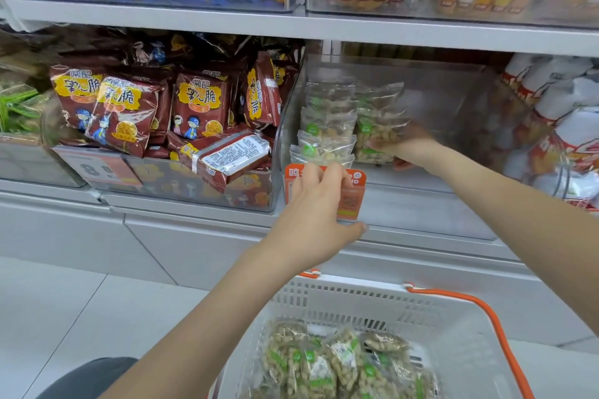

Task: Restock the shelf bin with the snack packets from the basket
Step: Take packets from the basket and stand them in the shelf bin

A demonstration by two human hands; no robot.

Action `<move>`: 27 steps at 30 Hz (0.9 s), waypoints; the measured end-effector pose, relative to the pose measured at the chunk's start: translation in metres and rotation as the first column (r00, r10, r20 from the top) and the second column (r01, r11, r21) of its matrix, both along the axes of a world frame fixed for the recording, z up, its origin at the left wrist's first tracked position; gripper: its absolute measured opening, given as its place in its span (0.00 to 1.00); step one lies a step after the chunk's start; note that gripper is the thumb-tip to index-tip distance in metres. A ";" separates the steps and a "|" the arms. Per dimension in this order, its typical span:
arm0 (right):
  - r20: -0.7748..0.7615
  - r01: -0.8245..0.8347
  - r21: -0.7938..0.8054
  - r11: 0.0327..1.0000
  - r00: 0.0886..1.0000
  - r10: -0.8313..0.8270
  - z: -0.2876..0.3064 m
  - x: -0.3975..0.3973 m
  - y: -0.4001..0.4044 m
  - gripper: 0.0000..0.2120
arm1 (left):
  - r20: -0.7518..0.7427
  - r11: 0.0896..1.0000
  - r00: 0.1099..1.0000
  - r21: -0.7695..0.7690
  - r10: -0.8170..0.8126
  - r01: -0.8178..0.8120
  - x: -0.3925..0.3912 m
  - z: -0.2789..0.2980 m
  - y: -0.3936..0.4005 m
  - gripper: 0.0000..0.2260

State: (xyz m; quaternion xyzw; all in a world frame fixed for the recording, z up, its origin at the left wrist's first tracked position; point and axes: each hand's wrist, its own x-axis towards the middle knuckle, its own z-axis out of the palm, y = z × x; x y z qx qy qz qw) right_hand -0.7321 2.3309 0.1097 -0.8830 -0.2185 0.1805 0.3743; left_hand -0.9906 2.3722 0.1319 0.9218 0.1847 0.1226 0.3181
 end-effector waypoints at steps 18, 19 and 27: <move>0.678 -0.188 0.088 0.978 0.731 0.080 0.025 -0.106 -0.102 0.25 | -0.124 0.916 0.992 0.393 -0.034 0.081 -0.009 -0.029 -0.010 0.21; 0.735 -0.210 0.101 0.972 0.675 0.069 0.010 -0.120 -0.114 0.22 | -0.191 0.890 0.980 0.438 -0.049 0.130 -0.010 -0.039 -0.014 0.21; 0.398 -0.290 -0.179 0.940 0.852 0.339 -0.167 -0.205 -0.181 0.16 | -0.757 0.926 0.654 0.238 -0.013 0.294 -0.045 -0.174 -0.028 0.26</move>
